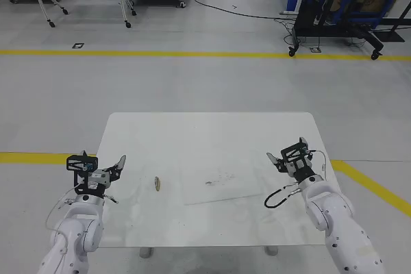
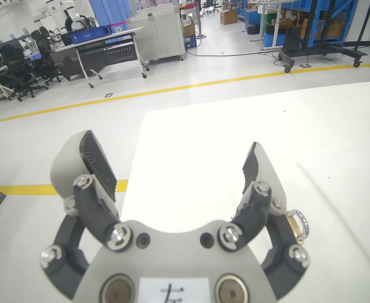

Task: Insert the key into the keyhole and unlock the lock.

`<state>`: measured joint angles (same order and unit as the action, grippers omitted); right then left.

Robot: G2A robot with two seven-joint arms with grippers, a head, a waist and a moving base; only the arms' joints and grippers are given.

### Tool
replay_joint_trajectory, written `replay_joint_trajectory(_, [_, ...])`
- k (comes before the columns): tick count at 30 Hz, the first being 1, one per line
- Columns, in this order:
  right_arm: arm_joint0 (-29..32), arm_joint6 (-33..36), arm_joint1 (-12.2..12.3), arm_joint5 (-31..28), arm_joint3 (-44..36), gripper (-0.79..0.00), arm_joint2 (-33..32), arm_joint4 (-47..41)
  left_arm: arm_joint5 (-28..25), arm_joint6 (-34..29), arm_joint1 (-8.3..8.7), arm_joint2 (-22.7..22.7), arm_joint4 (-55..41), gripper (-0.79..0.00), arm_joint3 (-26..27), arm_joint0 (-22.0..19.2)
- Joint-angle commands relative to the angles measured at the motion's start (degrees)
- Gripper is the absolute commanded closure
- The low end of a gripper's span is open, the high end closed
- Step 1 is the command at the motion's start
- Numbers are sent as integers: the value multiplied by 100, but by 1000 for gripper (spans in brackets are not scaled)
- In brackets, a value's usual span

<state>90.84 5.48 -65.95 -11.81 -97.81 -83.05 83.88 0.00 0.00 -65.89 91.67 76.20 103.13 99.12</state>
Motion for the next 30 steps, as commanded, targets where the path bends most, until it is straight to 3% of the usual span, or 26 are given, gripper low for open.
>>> replay_joint_trajectory(1, [-260, -46, 19, -886, 162, -785, 277, 229, 0, 0, 0, 0, 0, -785, 0, 0])
replay_joint_trajectory(3, [-581, -140, 40, -1731, 463, -785, 496, 373, 0, 0, 0, 0, 0, -785, 0, 0])
replay_joint_trajectory(8, [-1459, -222, -9, -3027, 1287, -785, 1215, 490, 0, 0, 0, 0, 0, -785, 0, 0])
replay_joint_trajectory(10, [-1908, -500, -16, -4420, 1721, -785, 1518, 214, 0, 0, 0, 0, 0, -785, 0, 0])
replay_joint_trajectory(11, [-2135, -640, -16, -4619, 1984, -785, 1624, 107, 0, 0, 0, 0, 0, -785, 0, 0])
replay_joint_trajectory(15, [-2804, -971, 14, -4619, 2359, -785, 2463, 554, 0, 0, 0, 0, 0, -785, 0, 0])
replay_joint_trajectory(20, [-3625, -2014, 63, -4619, 3278, -785, 3598, 1000, 0, 0, 0, 0, 0, -785, 0, 0])
replay_joint_trajectory(29, [-4587, -2705, -156, -4619, 4403, -785, 4890, 1107, 0, 0, 0, 0, 0, -785, 0, 0])
replay_joint_trajectory(30, [-4658, -2747, -192, -4619, 4504, -723, 4992, 1048, 0, 0, 0, 0, 0, -785, 0, 0])
